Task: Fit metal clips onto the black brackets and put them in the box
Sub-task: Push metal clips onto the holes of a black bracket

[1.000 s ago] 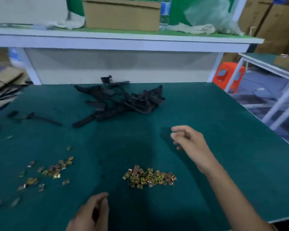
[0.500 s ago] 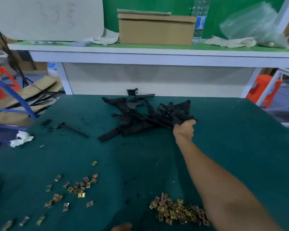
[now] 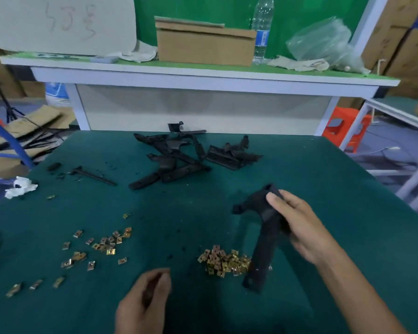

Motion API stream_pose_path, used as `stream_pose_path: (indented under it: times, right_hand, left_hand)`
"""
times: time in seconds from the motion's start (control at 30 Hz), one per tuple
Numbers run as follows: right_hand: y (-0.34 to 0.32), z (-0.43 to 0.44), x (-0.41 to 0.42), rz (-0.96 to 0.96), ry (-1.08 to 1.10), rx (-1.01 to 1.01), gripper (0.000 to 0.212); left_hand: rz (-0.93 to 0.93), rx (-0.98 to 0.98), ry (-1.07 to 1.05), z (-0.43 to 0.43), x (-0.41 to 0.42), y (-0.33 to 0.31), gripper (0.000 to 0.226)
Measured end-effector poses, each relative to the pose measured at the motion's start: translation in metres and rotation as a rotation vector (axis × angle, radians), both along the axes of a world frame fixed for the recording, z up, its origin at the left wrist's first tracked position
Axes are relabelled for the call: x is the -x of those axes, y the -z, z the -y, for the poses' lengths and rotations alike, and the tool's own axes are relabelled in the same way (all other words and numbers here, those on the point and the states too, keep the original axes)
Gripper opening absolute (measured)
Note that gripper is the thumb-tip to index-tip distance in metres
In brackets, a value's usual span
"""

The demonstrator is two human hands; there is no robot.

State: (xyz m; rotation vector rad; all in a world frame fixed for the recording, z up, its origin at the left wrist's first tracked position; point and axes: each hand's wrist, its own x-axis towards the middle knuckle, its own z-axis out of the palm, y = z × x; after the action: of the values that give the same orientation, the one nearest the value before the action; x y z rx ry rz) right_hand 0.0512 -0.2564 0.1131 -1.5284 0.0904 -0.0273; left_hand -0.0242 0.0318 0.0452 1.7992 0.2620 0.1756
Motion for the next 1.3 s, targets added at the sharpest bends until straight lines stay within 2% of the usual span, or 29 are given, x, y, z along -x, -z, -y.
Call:
stream_pose_path:
  times: [0.07,0.1,0.17,0.23,0.3,0.37,0.43,0.47,0.53,0.63,0.7,0.77,0.83,0.93,1.0,1.17,1.3]
  right_hand:
    - [-0.006,-0.003,0.058,-0.035,-0.207,0.174,0.05]
    - [-0.007,-0.007,0.083,-0.056,-0.297,0.249,0.052]
    - [-0.009,-0.016,0.123,-0.075,-0.427,0.284,0.041]
    - [-0.008,-0.02,0.151,-0.058,-0.399,0.21,0.039]
    - [0.005,-0.018,0.172,-0.158,-0.21,-0.027,0.053]
    - [0.023,-0.019,0.184,-0.239,-0.061,-0.272,0.053]
    - [0.039,-0.028,0.184,-0.271,-0.018,-0.281,0.049]
    - [0.046,-0.036,0.183,-0.296,-0.015,-0.257,0.055]
    - [0.059,-0.051,0.176,-0.302,0.03,-0.24,0.069]
    - [0.073,-0.057,0.157,-0.146,0.344,-0.435,0.042]
    - [0.077,-0.058,0.142,-0.079,0.419,-0.479,0.037]
    - [0.083,-0.065,0.126,-0.038,0.481,-0.416,0.026]
    - [0.089,-0.071,0.117,0.009,0.552,-0.225,0.016]
    - [0.094,-0.074,0.116,0.061,0.57,-0.093,0.017]
    - [0.092,-0.073,0.118,0.061,0.567,-0.077,0.018]
    - [0.088,-0.072,0.119,0.062,0.527,-0.111,0.018]
    - [0.089,-0.073,0.117,0.07,0.555,-0.131,0.018]
  left_hand:
    - [-0.04,0.107,0.242,0.016,0.01,-0.015,0.016]
    - [-0.051,0.133,0.431,0.02,0.015,-0.022,0.01]
    - [-0.114,0.128,0.849,0.029,0.026,-0.037,0.023]
    - [-0.127,0.183,1.061,0.039,0.035,-0.042,0.025]
    - [-0.154,0.336,1.023,0.038,0.037,-0.044,0.018]
    - [-0.246,0.516,0.858,0.042,0.04,-0.038,0.016]
    - [-0.293,0.584,0.704,0.054,0.041,-0.029,0.018]
    - [-0.294,0.562,0.676,0.06,0.04,-0.027,0.02]
    - [-0.267,0.494,0.684,0.068,0.037,-0.023,0.024]
    - [-0.214,0.271,0.696,0.066,0.018,-0.021,0.031]
    - [-0.105,-0.012,0.658,0.062,-0.005,-0.017,0.032]
    - [0.063,-0.361,0.538,0.057,-0.034,-0.009,0.028]
    - [0.16,-0.581,0.448,0.054,-0.06,-0.002,0.021]
    - [0.133,-0.828,0.54,0.057,-0.088,0.015,0.035]
    - [0.128,-0.869,0.607,0.06,-0.095,0.021,0.032]
    - [0.124,-0.763,0.662,0.058,-0.1,0.017,0.004]
    - [0.157,-0.612,0.557,0.055,-0.088,0.01,0.008]
